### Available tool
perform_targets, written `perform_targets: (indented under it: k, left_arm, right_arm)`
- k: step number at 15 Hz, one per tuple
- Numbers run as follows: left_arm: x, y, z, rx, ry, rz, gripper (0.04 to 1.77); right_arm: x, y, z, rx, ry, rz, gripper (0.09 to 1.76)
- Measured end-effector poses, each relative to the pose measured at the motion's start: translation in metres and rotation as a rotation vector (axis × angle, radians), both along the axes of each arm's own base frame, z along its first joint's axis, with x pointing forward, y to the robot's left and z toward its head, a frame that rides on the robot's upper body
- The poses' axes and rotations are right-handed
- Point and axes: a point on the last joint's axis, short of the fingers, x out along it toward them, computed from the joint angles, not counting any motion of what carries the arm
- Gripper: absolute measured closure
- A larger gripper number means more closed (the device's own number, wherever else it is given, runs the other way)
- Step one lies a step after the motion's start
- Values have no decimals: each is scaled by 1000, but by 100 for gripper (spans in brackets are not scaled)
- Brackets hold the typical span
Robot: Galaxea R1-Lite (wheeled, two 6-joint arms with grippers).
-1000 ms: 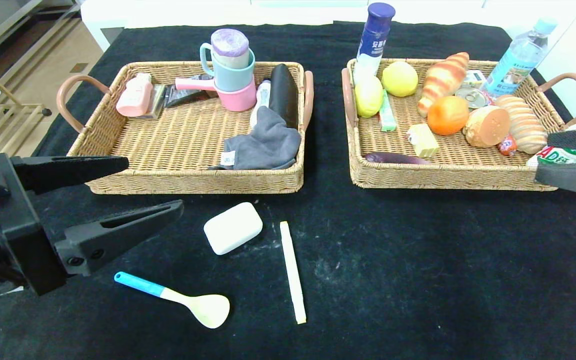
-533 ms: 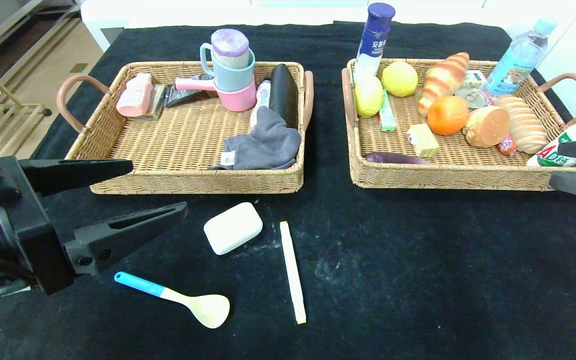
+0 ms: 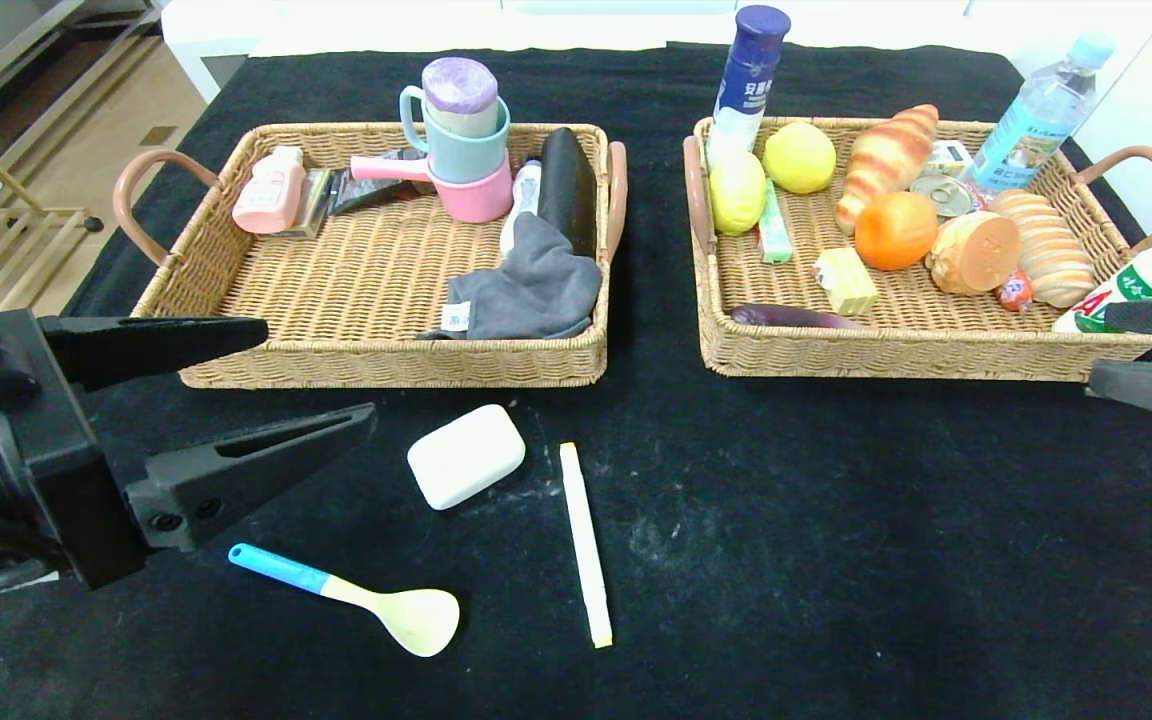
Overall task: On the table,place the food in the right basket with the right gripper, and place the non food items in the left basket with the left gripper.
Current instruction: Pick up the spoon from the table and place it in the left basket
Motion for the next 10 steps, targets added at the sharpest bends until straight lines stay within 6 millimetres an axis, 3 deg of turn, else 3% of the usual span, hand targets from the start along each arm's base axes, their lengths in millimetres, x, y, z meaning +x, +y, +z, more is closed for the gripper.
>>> perform_targets:
  k: [4,7,10]
  left_arm:
    - [3,-3,2,11,14,1,9]
    - [2,-2,3,85,157,8,9]
    - [-1,1,15,179,292,84,9]
  right_arm:
    - [1,0,0,0,2,1,14]
    - [1,0,-1,0,4,1,14]
    - [0,0,0,0,4,1,14]
